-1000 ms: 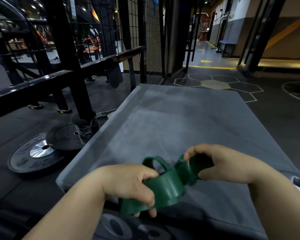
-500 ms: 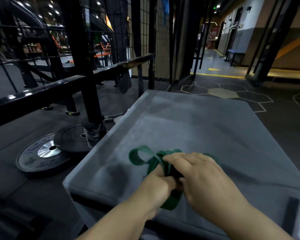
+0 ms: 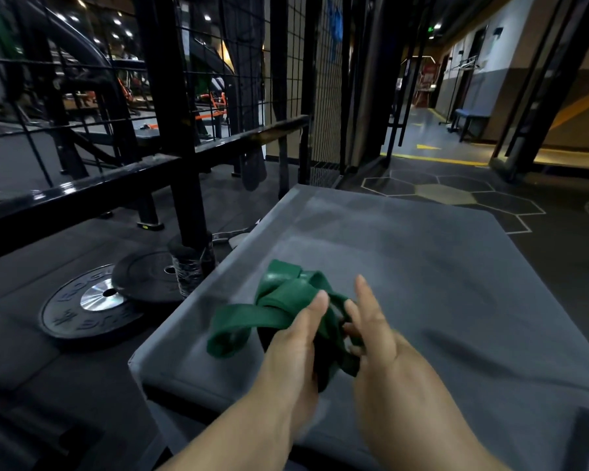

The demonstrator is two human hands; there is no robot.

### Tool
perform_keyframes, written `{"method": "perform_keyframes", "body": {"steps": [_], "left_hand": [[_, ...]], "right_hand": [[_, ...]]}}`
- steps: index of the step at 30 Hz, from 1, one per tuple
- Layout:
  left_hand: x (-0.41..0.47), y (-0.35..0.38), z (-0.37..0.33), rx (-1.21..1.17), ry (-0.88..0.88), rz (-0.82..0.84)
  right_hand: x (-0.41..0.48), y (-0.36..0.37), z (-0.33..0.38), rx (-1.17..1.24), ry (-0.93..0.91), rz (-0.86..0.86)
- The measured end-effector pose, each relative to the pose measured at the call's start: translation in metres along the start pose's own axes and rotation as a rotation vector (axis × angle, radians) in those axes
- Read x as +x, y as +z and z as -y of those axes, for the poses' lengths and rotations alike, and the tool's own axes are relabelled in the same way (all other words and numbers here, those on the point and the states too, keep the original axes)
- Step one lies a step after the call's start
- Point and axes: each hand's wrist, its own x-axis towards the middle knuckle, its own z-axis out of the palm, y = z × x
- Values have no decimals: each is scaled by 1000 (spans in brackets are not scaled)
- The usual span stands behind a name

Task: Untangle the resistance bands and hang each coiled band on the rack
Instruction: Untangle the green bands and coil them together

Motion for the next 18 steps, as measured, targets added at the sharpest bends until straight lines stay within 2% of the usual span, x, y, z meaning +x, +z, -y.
{"method": "perform_keyframes", "body": {"steps": [1, 2, 4, 7, 10, 13, 18], "left_hand": [[2, -1, 0, 12, 35, -35], [4, -2, 0, 29, 60, -63], [5, -4, 0, 34, 87, -92], [6, -5, -2, -57, 131, -70], [5, -4, -4, -146, 147, 15], [7, -9, -10, -222, 174, 66], [12, -12, -11, -343, 131, 71]], "right_hand": [[2, 0, 2, 178, 113, 63], [3, 2, 1, 312, 155, 33], [10, 5, -7, 452, 232, -123], [19, 5, -20, 557, 447, -175], [21, 9, -33, 508, 524, -136], [21, 21, -38, 592, 577, -75], [24, 27, -38, 1102, 656, -112]]}}
